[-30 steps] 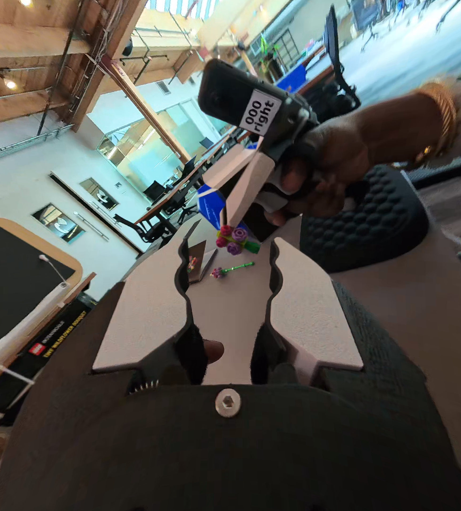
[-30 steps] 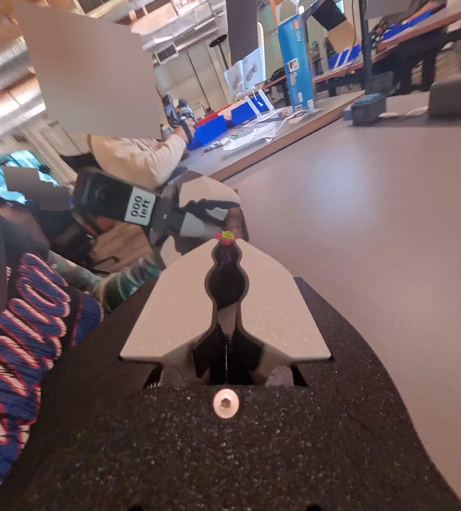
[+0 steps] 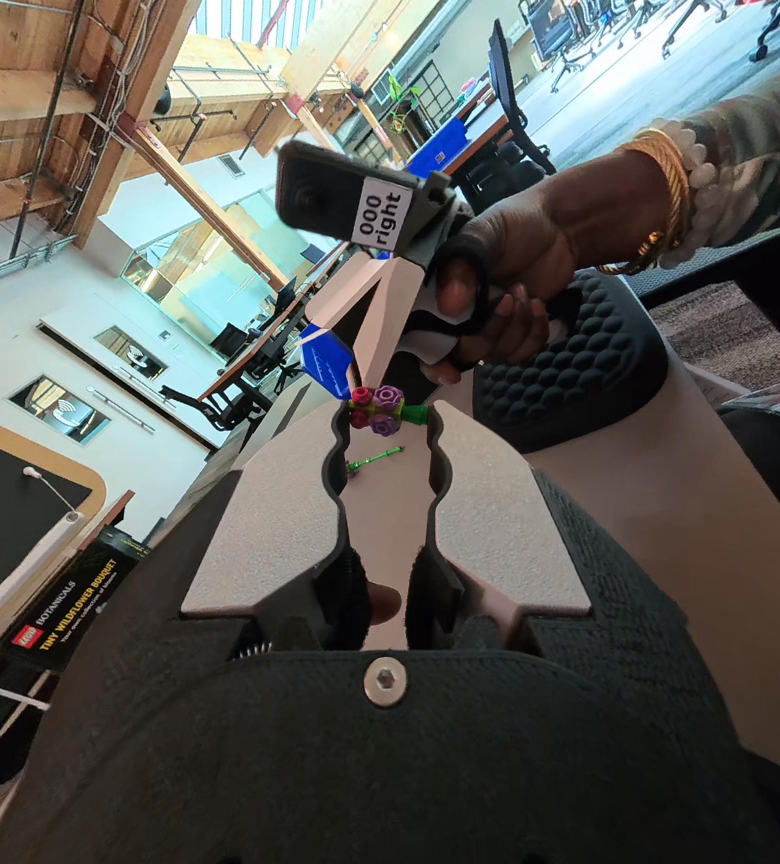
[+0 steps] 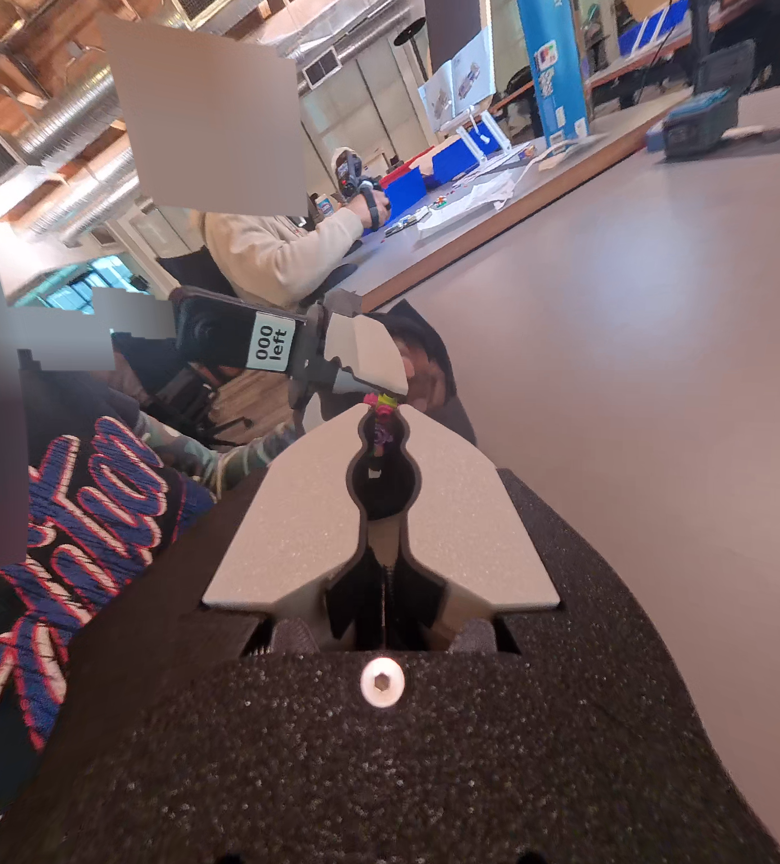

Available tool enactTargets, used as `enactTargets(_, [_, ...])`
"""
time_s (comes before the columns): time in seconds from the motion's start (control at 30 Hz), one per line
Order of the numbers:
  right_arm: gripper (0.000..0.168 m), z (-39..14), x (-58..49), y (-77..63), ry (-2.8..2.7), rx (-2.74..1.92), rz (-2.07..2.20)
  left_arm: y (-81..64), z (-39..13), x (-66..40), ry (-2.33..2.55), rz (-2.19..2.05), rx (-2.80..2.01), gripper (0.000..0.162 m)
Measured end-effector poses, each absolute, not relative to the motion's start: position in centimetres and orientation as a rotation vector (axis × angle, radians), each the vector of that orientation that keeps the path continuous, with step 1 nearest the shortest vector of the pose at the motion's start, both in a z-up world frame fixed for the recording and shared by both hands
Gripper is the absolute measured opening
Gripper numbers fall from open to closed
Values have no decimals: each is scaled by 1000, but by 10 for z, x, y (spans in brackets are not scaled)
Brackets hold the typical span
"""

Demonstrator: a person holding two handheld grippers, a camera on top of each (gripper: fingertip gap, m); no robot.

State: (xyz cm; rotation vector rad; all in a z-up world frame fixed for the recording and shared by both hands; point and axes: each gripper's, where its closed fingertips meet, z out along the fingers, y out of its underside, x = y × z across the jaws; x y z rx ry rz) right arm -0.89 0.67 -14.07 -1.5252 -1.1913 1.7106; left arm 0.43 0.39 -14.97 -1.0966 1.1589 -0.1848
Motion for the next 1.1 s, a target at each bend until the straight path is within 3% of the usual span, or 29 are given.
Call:
enactTargets(0.33, [6, -107, 6, 24, -1253, -1228, 1001, 8, -128, -26, 917, -483, -1157, 31])
enactTargets(0.47, [7, -92, 41, 50, -1117, -1298, 925, 10, -124, -36, 893, -422, -1142, 32])
enactTargets(0.67, [7, -94, 158, 147, -777, -1633, 157, 20, -138, -25, 942, -295, -1200, 32])
enactTargets(0.83, [16, -125, 179, 164, -766, -1830, 44, 22, -142, -24, 967, -238, -1215, 32])
enactTargets(1.1, [18, -117, 184, 164, -760, -1766, -37, 28, -148, -26, 979, -148, -1251, 32])
